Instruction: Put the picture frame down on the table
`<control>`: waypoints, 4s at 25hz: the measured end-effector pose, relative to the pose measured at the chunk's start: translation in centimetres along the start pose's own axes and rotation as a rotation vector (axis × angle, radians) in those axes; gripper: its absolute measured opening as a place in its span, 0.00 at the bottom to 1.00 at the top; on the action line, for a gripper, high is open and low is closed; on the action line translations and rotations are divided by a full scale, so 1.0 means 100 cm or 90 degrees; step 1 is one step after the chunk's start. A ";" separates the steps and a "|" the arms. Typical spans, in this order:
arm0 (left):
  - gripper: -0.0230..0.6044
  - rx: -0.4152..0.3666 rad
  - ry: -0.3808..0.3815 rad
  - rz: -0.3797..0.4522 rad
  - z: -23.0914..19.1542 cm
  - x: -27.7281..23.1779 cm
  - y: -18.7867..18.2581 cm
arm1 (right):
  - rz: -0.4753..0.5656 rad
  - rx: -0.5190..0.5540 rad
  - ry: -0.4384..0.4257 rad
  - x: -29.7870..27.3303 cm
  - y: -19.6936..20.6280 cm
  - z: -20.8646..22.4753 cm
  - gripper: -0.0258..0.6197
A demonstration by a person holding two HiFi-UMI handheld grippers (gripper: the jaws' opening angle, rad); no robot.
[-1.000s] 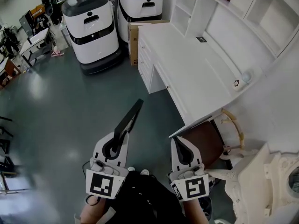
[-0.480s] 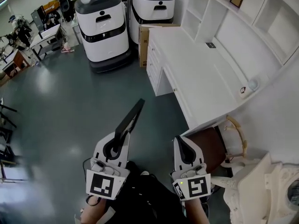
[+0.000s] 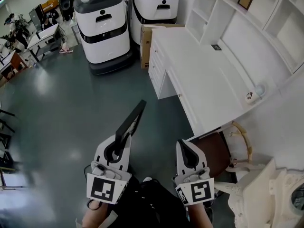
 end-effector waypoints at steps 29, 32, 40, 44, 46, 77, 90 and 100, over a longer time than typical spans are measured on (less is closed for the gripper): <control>0.06 0.014 0.136 -0.005 -0.236 -0.111 0.016 | -0.012 0.016 0.120 -0.243 0.006 -0.059 0.04; 0.06 0.029 0.138 -0.006 -0.249 -0.110 0.021 | -0.012 0.026 0.125 -0.251 0.007 -0.067 0.04; 0.06 0.039 0.153 0.003 -0.257 -0.113 0.025 | -0.032 0.042 0.128 -0.257 0.014 -0.076 0.04; 0.06 0.043 0.153 0.002 -0.258 -0.115 0.028 | -0.042 0.052 0.123 -0.261 0.020 -0.077 0.04; 0.06 0.044 0.150 0.003 -0.259 -0.118 0.028 | -0.040 0.048 0.119 -0.265 0.019 -0.074 0.04; 0.06 0.041 0.219 -0.001 -0.229 -0.360 0.046 | -0.033 0.022 0.155 -0.381 0.041 0.129 0.04; 0.06 0.043 0.273 0.002 -0.198 -0.467 0.054 | -0.025 0.027 0.209 -0.407 0.043 0.233 0.04; 0.06 0.065 0.369 0.003 -0.139 -0.499 0.056 | -0.027 0.027 0.316 -0.357 0.038 0.276 0.04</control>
Point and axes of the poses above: the fingertips, and each gripper's own axes: x backward along the fingers, z to its right, y out of its underside, the point moved 3 cm from there along x, backward along the fingers, and after that the axes turned 10 degrees about z, right-handed, at the moved point
